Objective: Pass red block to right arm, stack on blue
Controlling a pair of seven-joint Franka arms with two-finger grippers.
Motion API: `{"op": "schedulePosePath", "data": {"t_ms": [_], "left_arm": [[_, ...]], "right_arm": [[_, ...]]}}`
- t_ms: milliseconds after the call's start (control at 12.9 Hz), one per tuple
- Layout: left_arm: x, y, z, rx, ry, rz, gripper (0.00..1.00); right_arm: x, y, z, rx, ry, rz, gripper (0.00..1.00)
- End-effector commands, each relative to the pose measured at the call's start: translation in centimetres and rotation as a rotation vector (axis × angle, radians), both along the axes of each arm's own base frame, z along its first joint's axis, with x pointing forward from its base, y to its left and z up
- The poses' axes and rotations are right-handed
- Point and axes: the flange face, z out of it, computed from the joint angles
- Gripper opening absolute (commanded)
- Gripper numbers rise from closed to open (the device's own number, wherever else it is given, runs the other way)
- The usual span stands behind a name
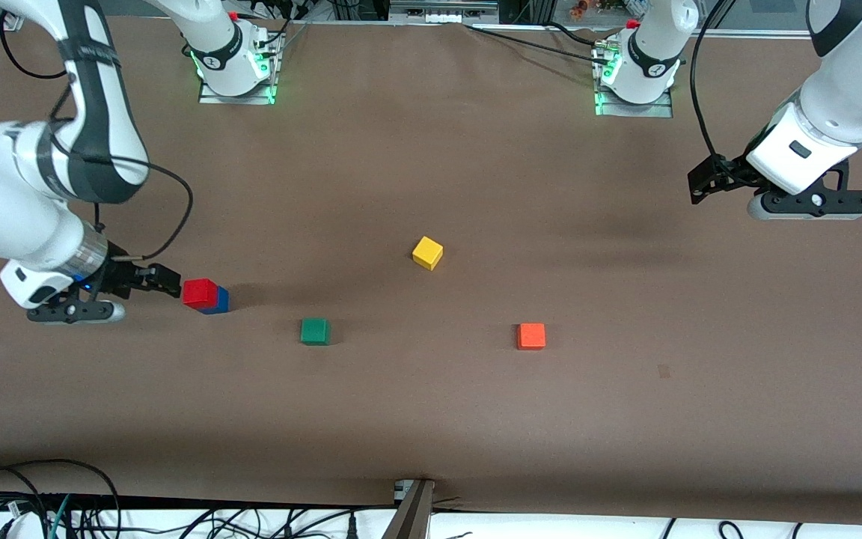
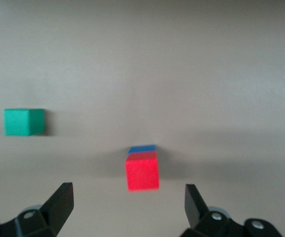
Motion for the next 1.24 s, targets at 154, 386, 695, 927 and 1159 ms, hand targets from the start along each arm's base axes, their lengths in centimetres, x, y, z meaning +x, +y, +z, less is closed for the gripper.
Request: {"op": "schedulePosePath", "data": {"t_ms": [154,386,695,927,1159], "left_arm": [[0.3,0.3,1.3,0.01,-0.013,0.013,1.0],[0.2,0.3,2.2,0.0,-0.028,0.022,1.0],[0.2,0.3,2.3,0.003,-0.024,0.031,1.0],[0.0,0.5,2.5,0.005,-0.012,0.036,1.0],[-0.1,0.4,2.5,0.004,-0.007,0.033,1.0]], "right_arm": [[-4.9,-0.7,8.2,0.044,0.08,-0.089,1.0],[-7.6,-1.2,12.2,0.064,0.1,-0.089,1.0],[-9.8,-1.7,14.8,0.04,0.118,-0.077,1.0],[-10.0,-0.9,15.8,-0.023,0.12,-0.03,1.0],[-10.4,0.6,15.6,-0.062,0.144,0.006,1.0]]}}
